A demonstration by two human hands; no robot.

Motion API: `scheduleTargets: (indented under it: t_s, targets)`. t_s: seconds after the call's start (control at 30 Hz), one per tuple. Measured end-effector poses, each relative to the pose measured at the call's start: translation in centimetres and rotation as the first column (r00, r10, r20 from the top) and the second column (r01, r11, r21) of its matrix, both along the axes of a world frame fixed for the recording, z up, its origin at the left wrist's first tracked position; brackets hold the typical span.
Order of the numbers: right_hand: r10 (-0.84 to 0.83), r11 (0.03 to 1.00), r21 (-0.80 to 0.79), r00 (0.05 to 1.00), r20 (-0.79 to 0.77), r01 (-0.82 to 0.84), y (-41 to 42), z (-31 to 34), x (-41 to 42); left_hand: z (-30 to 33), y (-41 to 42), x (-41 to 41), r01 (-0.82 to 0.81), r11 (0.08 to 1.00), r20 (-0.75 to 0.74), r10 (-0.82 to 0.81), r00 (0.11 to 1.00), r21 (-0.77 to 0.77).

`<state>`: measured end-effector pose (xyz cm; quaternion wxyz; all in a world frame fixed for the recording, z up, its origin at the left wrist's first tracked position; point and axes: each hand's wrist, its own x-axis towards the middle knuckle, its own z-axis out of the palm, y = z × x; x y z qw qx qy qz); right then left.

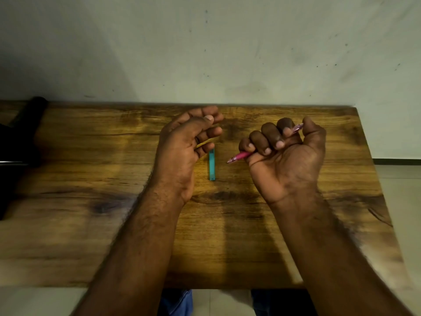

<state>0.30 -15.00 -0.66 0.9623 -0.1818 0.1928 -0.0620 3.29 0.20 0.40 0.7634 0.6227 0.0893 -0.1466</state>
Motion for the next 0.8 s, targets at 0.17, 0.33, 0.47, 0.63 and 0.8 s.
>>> scheduleTargets:
  t_s: [0.17, 0.33, 0.47, 0.63, 0.8]
  targets:
    - [0.014, 1.000, -0.007, 1.000, 0.003, -0.014, 0.12, 0.02, 0.00, 0.07, -0.03, -0.03, -0.004, 1.000, -0.002, 0.004, 1.000, -0.004]
    - [0.020, 1.000, 0.000, 1.000, -0.007, -0.020, 0.08, 0.09, 0.04, 0.05, -0.06, 0.02, -0.006, 1.000, -0.005, 0.006, 1.000, -0.003]
    - [0.013, 1.000, -0.004, 1.000, -0.014, -0.014, 0.13, 0.01, -0.06, 0.01, -0.02, 0.04, 0.001, 1.000, 0.001, -0.001, 1.000, 0.008]
    - [0.017, 1.000, 0.007, 0.999, -0.028, -0.016, 0.12, 0.05, -0.06, -0.03, 0.06, 0.00, 0.001, 1.000, 0.005, -0.001, 1.000, 0.010]
    - [0.010, 1.000, 0.004, 0.999, -0.035, -0.010, 0.18, 0.03, -0.03, 0.00, 0.01, -0.03, 0.002, 1.000, 0.002, -0.002, 1.000, 0.020]
